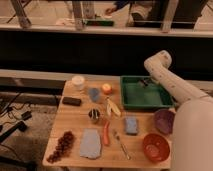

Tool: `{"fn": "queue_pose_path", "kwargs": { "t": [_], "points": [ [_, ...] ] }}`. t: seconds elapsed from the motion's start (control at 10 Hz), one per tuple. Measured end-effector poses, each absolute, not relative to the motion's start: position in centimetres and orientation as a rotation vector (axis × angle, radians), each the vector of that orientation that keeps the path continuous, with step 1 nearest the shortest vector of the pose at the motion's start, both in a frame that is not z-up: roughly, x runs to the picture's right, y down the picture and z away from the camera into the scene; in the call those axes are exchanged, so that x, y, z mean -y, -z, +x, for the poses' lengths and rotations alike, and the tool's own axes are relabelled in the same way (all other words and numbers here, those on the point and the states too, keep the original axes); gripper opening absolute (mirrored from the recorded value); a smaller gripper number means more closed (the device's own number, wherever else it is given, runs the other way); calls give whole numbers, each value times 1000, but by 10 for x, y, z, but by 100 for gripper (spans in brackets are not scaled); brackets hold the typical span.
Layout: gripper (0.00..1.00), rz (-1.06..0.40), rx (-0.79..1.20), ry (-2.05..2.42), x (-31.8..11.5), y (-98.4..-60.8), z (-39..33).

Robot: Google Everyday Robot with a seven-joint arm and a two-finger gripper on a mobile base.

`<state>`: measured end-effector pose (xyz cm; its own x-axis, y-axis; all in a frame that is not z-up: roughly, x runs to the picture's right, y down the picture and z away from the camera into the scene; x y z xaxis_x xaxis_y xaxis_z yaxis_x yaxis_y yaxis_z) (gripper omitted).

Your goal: Wipe tray with brush

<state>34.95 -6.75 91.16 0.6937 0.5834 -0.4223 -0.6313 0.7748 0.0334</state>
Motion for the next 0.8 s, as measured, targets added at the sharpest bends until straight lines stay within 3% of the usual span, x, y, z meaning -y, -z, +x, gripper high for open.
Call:
{"fn": "queue_pose_path", "kwargs": {
  "t": [0.8],
  "points": [
    [18,-132,-287,-659,62,-912,298]
  ]
}}
